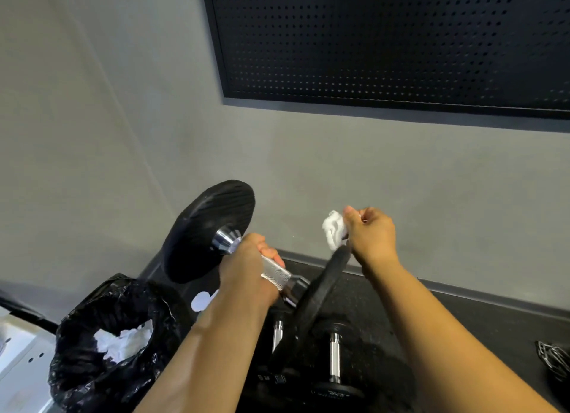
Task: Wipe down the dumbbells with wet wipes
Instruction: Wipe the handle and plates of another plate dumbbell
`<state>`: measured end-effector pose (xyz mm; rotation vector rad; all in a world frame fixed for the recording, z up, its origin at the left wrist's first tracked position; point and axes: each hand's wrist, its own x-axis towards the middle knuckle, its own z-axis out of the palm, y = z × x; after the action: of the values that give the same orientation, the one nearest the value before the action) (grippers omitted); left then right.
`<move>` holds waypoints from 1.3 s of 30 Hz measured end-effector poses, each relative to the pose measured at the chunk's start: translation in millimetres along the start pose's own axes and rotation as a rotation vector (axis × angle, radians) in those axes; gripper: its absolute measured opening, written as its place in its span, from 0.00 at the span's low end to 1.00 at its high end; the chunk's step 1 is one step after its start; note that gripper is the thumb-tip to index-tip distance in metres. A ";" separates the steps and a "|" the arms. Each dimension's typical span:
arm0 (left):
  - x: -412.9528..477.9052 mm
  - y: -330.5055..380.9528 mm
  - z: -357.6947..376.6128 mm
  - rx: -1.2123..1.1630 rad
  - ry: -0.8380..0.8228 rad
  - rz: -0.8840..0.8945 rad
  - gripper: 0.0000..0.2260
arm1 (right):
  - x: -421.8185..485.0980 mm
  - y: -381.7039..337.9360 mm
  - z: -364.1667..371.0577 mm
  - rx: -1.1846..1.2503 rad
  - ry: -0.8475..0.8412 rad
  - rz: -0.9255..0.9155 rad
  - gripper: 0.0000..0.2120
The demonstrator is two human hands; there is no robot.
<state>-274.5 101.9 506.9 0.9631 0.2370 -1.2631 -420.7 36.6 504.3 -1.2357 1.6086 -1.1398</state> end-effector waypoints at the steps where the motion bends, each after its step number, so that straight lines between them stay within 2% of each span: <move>1: 3.8 -1.5 -0.4 -0.048 -0.039 -0.019 0.16 | -1.1 -5.2 -2.8 0.022 -0.041 0.019 0.15; 5: -7.4 -6.0 3.8 0.185 -0.057 0.026 0.16 | -15.7 -35.0 -9.2 0.234 -0.274 0.128 0.10; 8: -16.1 -7.4 6.5 0.336 -0.063 0.046 0.10 | -29.4 -55.6 -10.8 0.477 -0.527 0.299 0.07; 10: -19.2 -8.2 7.2 0.396 -0.098 0.068 0.07 | -35.6 -64.3 -10.4 0.532 -0.672 0.381 0.05; 12: -23.0 -10.5 6.0 0.474 -0.130 0.115 0.07 | -38.1 -70.9 -7.4 0.536 -0.742 0.422 0.05; 16: -30.5 -15.7 1.8 0.582 -0.203 0.168 0.06 | -33.0 -73.7 5.5 0.575 -0.687 0.504 0.05; 20: -34.3 -14.1 -0.5 0.577 -0.284 0.113 0.08 | -24.5 -63.7 8.1 0.596 -0.616 0.545 0.06; 32: -35.7 -2.6 -1.2 0.434 -0.427 -0.209 0.17 | -14.1 -43.2 11.6 0.616 -0.744 0.528 0.07; 36: -39.1 -1.7 -2.7 0.382 -0.500 -0.276 0.11 | -15.2 -37.0 16.8 0.568 -0.774 0.553 0.09; 39: -39.6 -0.9 -5.7 0.377 -0.538 -0.329 0.11 | -14.7 -34.6 13.6 0.552 -0.780 0.550 0.09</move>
<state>-286.7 133.5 528.2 0.8805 -0.2858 -1.8647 -395.7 44.2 534.5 -0.6654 0.8595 -0.5655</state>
